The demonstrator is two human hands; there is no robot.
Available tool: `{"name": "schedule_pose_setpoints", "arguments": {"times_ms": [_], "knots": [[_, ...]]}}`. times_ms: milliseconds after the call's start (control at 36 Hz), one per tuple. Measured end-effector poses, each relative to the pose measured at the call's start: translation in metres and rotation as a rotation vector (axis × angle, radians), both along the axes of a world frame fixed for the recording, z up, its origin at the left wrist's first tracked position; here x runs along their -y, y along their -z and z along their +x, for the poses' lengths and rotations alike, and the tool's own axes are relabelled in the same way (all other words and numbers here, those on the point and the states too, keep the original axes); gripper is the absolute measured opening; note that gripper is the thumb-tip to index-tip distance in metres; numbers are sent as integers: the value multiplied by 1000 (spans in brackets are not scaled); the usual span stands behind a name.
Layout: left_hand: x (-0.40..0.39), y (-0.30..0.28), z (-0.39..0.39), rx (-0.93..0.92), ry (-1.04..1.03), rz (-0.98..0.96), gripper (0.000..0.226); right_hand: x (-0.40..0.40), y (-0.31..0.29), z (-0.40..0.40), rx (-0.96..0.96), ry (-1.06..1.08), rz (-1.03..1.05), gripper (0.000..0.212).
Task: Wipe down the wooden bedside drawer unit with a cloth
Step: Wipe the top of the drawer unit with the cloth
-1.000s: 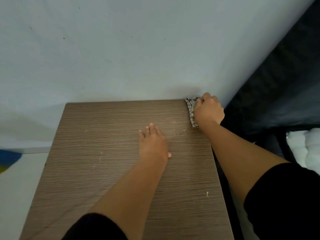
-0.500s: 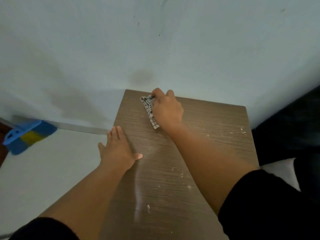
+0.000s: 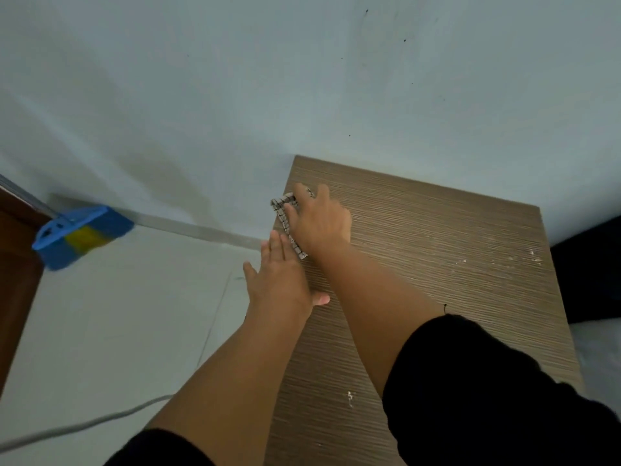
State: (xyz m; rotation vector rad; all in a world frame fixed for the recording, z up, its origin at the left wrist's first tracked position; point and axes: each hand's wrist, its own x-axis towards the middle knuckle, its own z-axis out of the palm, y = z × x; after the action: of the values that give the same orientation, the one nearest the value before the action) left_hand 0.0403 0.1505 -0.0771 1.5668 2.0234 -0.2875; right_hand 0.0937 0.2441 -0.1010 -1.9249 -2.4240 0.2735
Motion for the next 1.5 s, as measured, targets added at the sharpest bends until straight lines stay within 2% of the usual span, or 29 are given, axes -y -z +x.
{"name": "schedule_pose_setpoints", "arguments": {"times_ms": [167, 361, 472, 806, 1056, 1194, 1306, 1500], "knots": [[0, 0, 2, -21, -5, -10, 115, -1, 1, 9, 53, -15, 39, 27], [-7, -5, 6, -71, -12, -67, 118, -1, 3, 60, 44, 87, 29, 23], [-7, -8, 17, -113, 21, 1, 113, 1, 3, 96, 33, 141, 21, 24], [-11, -12, 137, 0, 264, 37, 94, 9, 0, 232, 97, 403, -4, 22], [-3, -8, 223, -38, 469, -29, 84, 25, 0, 331, 126, 586, -25, 21], [-3, -7, 225, -99, 474, -65, 84, 29, 4, 335, 44, 713, -55, 25], [-3, -9, 234, -122, 482, -94, 85, 31, 4, 351, 69, 769, -92, 27], [-6, -7, 230, -67, 475, -101, 75, 36, -14, 343, -1, 761, 61, 35]]}}
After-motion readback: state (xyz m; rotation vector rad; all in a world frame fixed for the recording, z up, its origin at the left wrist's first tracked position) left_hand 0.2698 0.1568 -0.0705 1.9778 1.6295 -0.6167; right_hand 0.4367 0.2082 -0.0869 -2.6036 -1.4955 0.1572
